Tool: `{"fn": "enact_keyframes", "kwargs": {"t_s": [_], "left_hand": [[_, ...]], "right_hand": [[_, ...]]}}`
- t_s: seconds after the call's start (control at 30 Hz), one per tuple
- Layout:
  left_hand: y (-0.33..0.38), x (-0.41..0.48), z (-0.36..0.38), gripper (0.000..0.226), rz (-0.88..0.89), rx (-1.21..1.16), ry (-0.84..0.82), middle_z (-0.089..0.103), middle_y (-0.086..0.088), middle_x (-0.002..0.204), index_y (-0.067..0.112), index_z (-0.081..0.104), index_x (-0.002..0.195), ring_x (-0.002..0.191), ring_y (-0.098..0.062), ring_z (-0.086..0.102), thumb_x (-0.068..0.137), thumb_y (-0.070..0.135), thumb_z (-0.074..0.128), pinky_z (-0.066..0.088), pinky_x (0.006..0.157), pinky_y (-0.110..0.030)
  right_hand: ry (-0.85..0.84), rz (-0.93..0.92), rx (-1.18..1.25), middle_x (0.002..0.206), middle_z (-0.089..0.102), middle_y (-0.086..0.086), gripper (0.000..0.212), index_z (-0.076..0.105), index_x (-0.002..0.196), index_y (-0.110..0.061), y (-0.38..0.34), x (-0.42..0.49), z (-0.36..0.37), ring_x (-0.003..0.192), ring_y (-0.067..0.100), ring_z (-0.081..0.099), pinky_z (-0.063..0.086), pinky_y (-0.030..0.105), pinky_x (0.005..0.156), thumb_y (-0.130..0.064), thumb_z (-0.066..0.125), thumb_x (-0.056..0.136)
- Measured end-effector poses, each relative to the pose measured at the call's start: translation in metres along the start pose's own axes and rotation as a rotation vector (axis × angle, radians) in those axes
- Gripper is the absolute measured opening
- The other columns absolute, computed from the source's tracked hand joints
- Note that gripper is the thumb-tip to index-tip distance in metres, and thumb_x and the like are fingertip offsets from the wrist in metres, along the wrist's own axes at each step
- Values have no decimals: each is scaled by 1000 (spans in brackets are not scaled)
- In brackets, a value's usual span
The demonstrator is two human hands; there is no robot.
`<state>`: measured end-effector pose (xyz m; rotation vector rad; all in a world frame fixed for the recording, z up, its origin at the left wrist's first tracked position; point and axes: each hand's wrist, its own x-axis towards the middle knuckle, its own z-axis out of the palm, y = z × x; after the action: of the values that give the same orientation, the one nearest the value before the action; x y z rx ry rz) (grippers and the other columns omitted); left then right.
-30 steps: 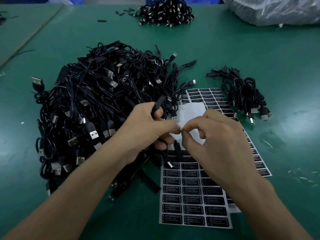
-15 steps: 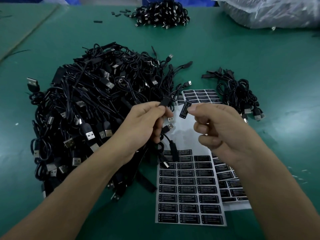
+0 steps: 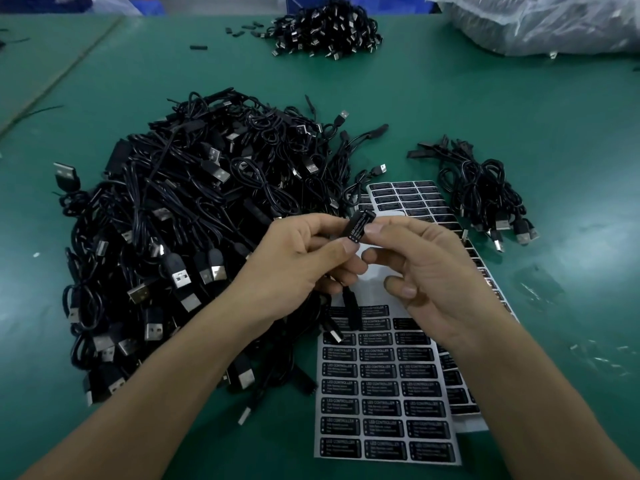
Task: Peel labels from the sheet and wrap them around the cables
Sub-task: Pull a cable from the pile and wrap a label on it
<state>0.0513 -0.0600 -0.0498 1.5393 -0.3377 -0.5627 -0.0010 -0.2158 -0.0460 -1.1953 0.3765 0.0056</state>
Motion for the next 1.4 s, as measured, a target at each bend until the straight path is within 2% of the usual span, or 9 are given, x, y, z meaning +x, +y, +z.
{"fn": "enact_keyframes", "kwargs": {"t_s": [0.1,0.2,0.33,0.53,0.67,0.8,1.07,1.23,1.4], "left_hand": [[0,0,-1,8,-16,2,-27,78,-8,84,11,59,102,70,-15,74,96,13,64,55,57,-21],[1,-1,-2,24,-35,-8,-64,79,-8,86,10,49,99,76,-19,76,89,20,68,54,57,-22],[1,-1,-2,38,-58,6,-122,79,-4,89,11,51,103,83,-17,77,76,30,70,56,63,-21],[-1,-1,-1,28,-49,65,-76,79,-6,86,8,63,93,79,-15,76,78,31,69,58,65,-22],[-3,-1,-1,23,2,109,-43,77,-6,79,5,74,92,70,-13,71,88,26,67,56,60,-20],[-3,-1,-2,20,8,129,-55,76,-3,74,3,74,95,64,-9,67,96,19,61,53,56,-17],[-4,0,-3,16,-16,153,-140,76,-2,77,-3,69,94,66,-6,66,98,9,60,51,58,-16],[-4,0,-3,14,-4,156,-145,76,-2,77,8,71,91,65,-7,67,98,11,59,53,58,-17],[-3,-1,-3,13,2,160,-149,77,-2,79,11,72,95,66,-7,67,98,12,59,53,59,-17]], "right_hand": [[23,0,10,71,67,0,11,73,75,-17,0,0,0,59,5,61,30,14,34,-10,75,83],[28,0,5,68,65,0,14,75,70,-19,0,1,1,58,6,59,32,15,35,-10,76,82],[29,5,-3,64,62,2,13,76,71,-17,-1,1,1,54,6,56,35,16,38,-10,76,82],[6,-33,-37,63,62,1,15,76,70,-18,-1,1,0,56,5,56,39,16,46,-11,75,83],[-5,-59,-70,65,63,-1,18,76,68,-20,-2,1,-1,59,6,57,42,17,51,-11,74,83],[-2,-82,-100,65,65,-2,18,76,67,-21,-3,1,-1,60,6,57,42,16,52,-11,74,83],[-1,-143,-149,65,67,-2,24,77,65,-22,-1,1,-2,60,6,55,43,17,52,-7,74,83],[-9,-186,-198,65,67,-2,24,77,65,-22,1,2,-3,63,7,56,43,18,55,-7,74,84],[-7,-220,-225,64,66,-2,26,77,65,-23,1,2,-3,68,12,57,44,22,59,-5,73,85]]}}
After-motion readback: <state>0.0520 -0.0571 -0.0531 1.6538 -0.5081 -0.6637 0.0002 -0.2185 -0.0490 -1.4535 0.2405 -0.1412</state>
